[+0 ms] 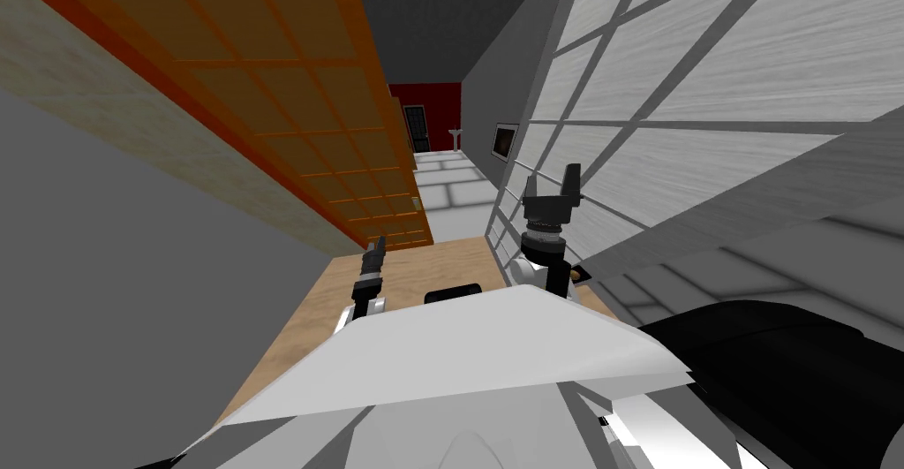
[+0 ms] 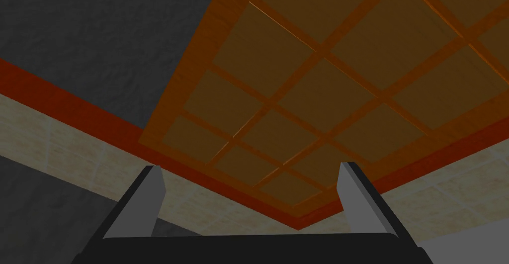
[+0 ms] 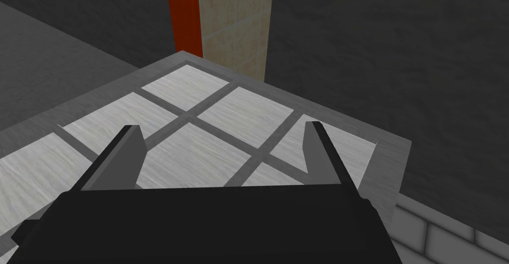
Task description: Pull the door open
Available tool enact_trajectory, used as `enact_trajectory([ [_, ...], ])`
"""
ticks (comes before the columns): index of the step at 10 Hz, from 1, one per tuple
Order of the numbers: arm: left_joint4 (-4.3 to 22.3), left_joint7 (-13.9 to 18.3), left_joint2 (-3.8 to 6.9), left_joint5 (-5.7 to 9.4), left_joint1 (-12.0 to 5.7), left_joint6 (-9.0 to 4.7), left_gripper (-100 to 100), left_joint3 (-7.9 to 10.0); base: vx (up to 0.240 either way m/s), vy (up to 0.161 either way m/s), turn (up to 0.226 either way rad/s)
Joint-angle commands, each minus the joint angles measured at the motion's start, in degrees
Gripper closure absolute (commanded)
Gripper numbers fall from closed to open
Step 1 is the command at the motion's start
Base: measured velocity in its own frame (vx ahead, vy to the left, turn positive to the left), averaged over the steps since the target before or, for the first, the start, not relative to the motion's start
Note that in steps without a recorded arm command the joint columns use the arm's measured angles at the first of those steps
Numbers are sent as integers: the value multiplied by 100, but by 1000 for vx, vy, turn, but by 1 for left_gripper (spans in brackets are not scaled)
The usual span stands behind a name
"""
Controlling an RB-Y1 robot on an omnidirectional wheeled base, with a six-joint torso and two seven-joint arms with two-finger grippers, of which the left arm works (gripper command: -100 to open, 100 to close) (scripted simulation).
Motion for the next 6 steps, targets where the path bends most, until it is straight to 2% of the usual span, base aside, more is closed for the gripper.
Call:
enact_trajectory([
  [1, 156, -193, -7, -46, -32, -51, -100, 49, 107, -18, -34],
  [6, 721, -731, -3, -173, -189, -231, -100, 224, 108, -17, -36],
])
